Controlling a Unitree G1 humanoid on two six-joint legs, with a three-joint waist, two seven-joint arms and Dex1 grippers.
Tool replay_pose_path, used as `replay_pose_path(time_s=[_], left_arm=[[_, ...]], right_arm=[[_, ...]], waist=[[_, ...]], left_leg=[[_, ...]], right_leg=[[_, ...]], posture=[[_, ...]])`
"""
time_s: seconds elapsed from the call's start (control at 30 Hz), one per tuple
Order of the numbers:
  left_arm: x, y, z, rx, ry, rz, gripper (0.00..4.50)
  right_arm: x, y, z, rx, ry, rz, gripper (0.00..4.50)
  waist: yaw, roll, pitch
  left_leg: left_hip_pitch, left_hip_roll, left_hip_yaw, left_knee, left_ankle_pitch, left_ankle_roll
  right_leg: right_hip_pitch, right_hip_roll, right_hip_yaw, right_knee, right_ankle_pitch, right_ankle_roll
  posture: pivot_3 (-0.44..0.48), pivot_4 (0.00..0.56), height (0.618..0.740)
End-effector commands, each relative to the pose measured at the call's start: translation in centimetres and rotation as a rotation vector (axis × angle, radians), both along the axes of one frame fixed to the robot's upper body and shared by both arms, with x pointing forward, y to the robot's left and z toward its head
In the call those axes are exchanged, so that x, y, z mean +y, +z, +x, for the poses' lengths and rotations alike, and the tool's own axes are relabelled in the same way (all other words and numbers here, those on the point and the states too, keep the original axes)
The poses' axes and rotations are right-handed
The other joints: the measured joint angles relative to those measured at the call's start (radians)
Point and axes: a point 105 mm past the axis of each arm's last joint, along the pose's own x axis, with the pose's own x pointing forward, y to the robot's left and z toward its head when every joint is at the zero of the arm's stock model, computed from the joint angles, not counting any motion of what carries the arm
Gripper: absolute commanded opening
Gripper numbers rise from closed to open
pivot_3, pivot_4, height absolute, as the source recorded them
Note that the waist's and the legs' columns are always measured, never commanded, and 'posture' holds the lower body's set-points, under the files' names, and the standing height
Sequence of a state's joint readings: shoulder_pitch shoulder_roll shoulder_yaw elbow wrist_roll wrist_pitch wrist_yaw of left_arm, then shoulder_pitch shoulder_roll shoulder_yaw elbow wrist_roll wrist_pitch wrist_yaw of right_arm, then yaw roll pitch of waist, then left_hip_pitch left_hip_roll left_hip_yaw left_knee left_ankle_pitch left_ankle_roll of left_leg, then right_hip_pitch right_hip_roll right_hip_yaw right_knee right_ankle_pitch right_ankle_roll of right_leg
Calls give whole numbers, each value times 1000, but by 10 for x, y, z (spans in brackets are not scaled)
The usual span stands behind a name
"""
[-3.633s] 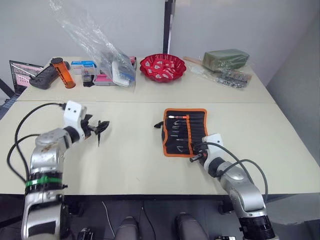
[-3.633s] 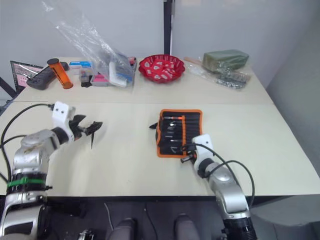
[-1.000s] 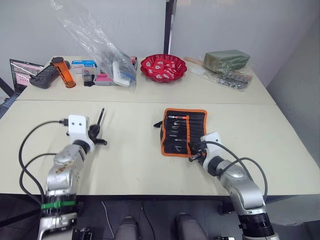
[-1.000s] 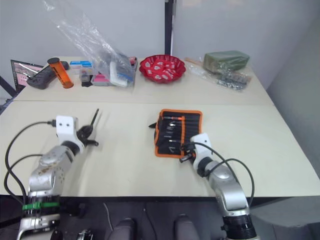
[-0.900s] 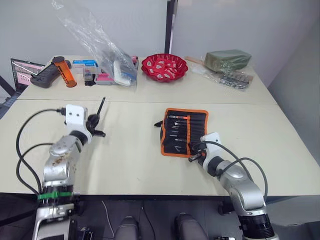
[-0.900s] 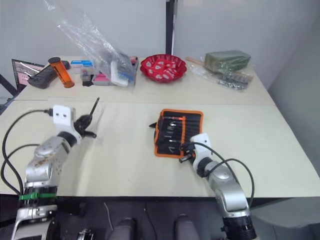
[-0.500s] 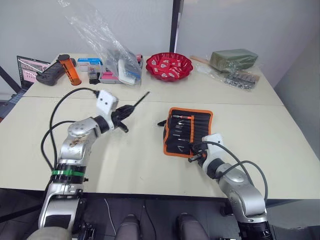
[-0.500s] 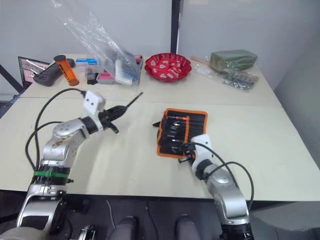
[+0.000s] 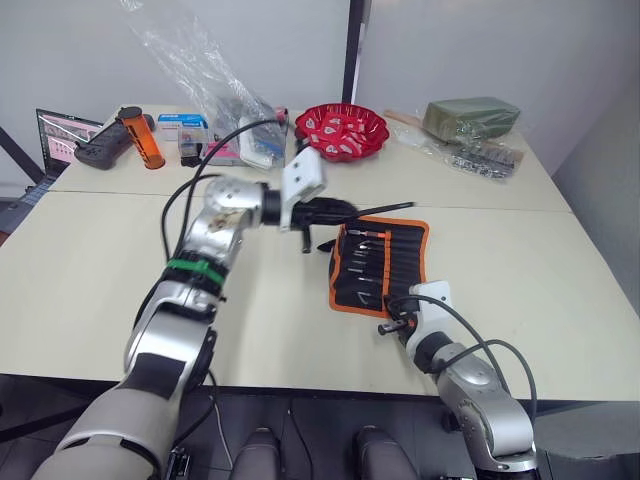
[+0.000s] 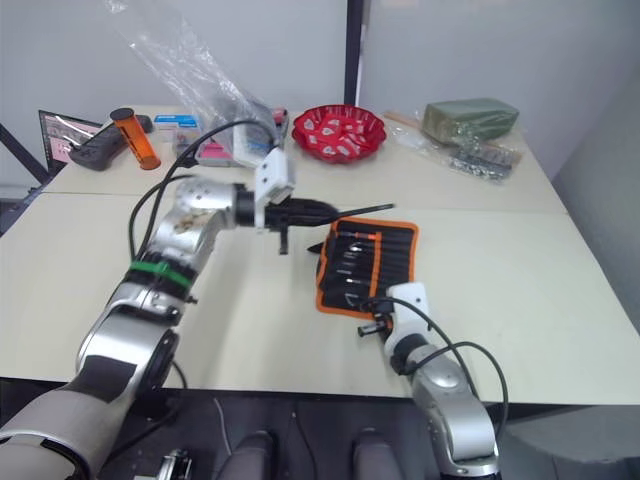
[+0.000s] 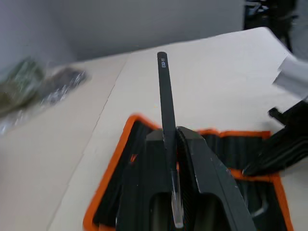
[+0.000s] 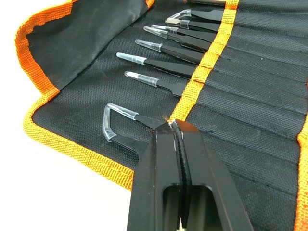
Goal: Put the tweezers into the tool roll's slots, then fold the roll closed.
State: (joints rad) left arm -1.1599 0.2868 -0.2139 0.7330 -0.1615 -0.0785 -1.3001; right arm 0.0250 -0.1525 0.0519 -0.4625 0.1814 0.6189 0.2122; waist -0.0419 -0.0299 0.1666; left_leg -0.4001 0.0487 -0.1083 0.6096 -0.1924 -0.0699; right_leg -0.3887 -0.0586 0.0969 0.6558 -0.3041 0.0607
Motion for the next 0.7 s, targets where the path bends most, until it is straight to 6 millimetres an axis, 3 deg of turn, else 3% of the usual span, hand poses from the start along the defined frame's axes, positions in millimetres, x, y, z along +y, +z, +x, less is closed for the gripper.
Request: replay_pose_path(time_s=[0.03,0.53,0.7], left_arm=[[-6,-10,1,-37,-20,100,19],[24,-73,2,-53,-14,376,19],[33,-83,5,-42,19,409,19]], right_arm=[[-4,-1,-5,4,-23,-4,0],[-11,-5,-11,17,-58,-20,0],[-12,-5,-11,12,-50,-24,0]], waist=[[-7,1,0],[-4,2,0],[-1,2,0]], left_leg=[[1,0,0,-1,0,0],[1,0,0,-1,0,0],[1,0,0,0,0,0]], right_leg=[[0,0,0,0,0,0],[0,0,0,2,-1,1],[0,0,0,2,0,0]], posture=[[0,150,735],[0,150,735],[0,150,735]])
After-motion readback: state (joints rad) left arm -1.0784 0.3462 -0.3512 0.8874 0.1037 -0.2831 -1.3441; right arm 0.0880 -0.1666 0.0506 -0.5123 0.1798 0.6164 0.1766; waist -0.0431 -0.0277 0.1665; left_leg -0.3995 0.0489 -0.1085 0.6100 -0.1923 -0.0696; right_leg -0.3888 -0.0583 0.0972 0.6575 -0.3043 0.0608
